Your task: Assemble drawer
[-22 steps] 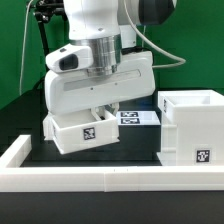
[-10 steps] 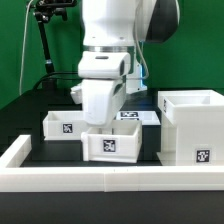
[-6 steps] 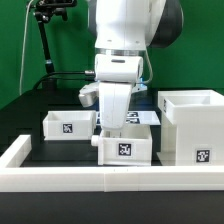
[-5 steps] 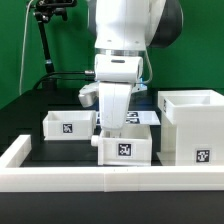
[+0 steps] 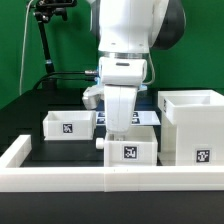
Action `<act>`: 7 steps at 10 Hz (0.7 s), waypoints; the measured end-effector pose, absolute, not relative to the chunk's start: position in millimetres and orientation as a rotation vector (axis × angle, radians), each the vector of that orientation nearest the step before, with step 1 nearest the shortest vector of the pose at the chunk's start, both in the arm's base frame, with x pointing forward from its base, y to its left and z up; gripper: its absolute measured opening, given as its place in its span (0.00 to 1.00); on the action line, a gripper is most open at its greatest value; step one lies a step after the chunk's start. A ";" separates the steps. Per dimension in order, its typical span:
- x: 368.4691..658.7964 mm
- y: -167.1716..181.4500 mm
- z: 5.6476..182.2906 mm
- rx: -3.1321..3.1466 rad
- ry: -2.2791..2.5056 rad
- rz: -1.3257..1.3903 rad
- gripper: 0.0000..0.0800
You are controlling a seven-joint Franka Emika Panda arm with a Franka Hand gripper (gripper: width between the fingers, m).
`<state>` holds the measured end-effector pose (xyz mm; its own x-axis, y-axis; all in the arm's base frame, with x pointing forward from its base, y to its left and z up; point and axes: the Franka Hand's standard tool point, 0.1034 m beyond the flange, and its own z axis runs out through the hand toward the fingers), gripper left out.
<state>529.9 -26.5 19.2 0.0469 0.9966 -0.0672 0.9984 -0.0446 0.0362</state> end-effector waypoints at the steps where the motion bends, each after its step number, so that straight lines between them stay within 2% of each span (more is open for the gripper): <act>1: 532.1 -25.5 17.5 2.208 2.128 -0.037 0.05; 7: 529.9 -26.1 13.9 2.160 2.183 -0.048 0.05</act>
Offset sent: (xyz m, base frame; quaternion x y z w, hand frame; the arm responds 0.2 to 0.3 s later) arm 0.0000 0.0000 0.0000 0.0000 0.0000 0.0000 1.0000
